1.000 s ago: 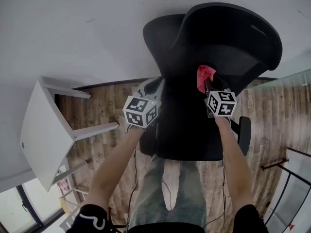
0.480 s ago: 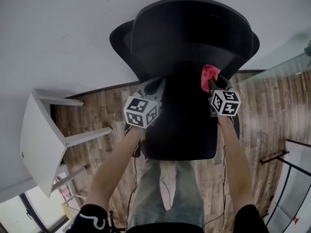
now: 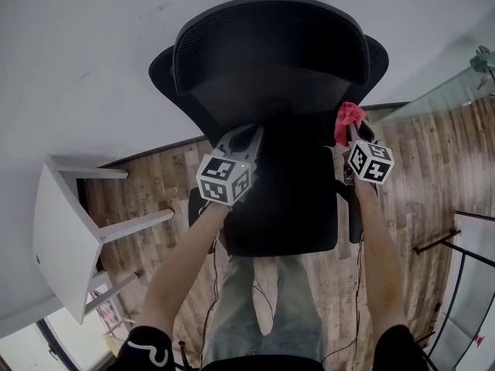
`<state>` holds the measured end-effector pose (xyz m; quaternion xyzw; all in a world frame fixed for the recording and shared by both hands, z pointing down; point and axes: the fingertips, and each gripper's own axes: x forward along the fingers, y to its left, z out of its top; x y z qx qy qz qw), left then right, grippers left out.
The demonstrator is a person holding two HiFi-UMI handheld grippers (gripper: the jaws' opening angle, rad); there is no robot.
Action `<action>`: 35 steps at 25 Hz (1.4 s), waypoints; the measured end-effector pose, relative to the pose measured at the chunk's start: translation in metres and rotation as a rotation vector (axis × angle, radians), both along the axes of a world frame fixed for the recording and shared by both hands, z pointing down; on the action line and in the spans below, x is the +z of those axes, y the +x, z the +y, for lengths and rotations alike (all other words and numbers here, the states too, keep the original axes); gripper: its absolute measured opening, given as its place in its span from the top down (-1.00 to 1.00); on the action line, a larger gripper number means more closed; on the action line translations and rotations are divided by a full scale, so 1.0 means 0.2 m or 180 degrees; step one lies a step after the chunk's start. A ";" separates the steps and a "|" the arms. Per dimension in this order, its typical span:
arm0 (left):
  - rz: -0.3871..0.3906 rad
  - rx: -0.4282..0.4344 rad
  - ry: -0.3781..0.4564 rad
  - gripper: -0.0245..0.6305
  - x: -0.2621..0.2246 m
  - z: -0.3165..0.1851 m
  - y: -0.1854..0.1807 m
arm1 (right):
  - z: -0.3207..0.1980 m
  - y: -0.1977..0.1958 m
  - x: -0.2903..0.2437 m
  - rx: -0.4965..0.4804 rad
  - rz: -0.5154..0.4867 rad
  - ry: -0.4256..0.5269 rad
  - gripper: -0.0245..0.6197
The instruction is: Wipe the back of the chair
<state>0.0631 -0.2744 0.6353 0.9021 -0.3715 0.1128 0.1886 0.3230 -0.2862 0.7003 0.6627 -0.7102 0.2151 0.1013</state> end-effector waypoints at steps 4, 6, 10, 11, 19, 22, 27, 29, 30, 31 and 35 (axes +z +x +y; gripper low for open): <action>-0.0002 0.0032 -0.0014 0.86 0.01 0.02 0.02 | 0.04 0.09 0.00 0.0169 -0.0028 -0.0013 0.67; -0.0006 0.0031 -0.0023 0.86 0.02 0.03 0.00 | 0.06 0.08 0.00 0.0177 -0.0036 -0.0012 0.67; 0.0002 -0.0009 -0.0046 0.86 0.04 0.05 -0.08 | 0.07 -0.07 0.02 0.0038 -0.0044 -0.0030 0.66; 0.0003 -0.0021 -0.0050 0.86 0.04 0.05 -0.11 | 0.07 -0.13 0.03 -0.0014 -0.0042 -0.0037 0.67; -0.0021 -0.0181 -0.0065 0.86 0.08 0.07 -0.47 | 0.04 -0.63 0.06 -0.0391 -0.0055 -0.0058 0.67; -0.0031 -0.0276 -0.0073 0.86 0.09 0.08 -0.65 | 0.02 -0.84 0.07 -0.0512 -0.0070 -0.0063 0.67; -0.0031 -0.0436 -0.0089 0.86 0.12 0.08 -0.95 | -0.03 -1.18 0.10 -0.0698 -0.0054 -0.0053 0.67; -0.0021 -0.0496 -0.0102 0.86 0.13 0.08 -1.07 | -0.04 -1.31 0.10 -0.0757 -0.0050 -0.0048 0.67; -0.0016 -0.0526 -0.0109 0.86 0.14 0.08 -1.13 | -0.05 -1.37 0.11 -0.0785 -0.0052 -0.0047 0.67; -0.0010 -0.0554 -0.0117 0.86 0.15 0.08 -1.18 | -0.06 -1.43 0.11 -0.0812 -0.0055 -0.0047 0.67; 0.0023 -0.0649 -0.0147 0.86 0.19 0.10 -1.37 | -0.06 -1.64 0.13 -0.0919 -0.0050 -0.0053 0.67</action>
